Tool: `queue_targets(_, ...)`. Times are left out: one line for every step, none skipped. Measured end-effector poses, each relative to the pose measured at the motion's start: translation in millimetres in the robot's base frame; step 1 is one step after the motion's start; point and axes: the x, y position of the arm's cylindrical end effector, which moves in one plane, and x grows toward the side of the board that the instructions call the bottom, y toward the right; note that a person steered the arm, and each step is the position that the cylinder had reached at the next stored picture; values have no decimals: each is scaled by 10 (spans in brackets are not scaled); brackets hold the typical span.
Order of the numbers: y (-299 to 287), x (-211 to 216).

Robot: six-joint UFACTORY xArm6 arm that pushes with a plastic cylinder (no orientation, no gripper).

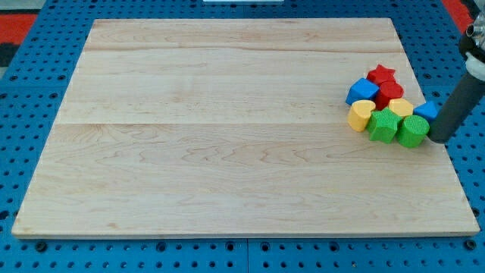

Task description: Push the blue triangle along with the yellow hexagon left a bit

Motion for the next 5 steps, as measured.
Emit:
queue_targets(-54, -54)
queue_targets(-172, -72)
queue_targets(-249, -72)
queue_targets(-174, -75)
queue_targets(179, -48)
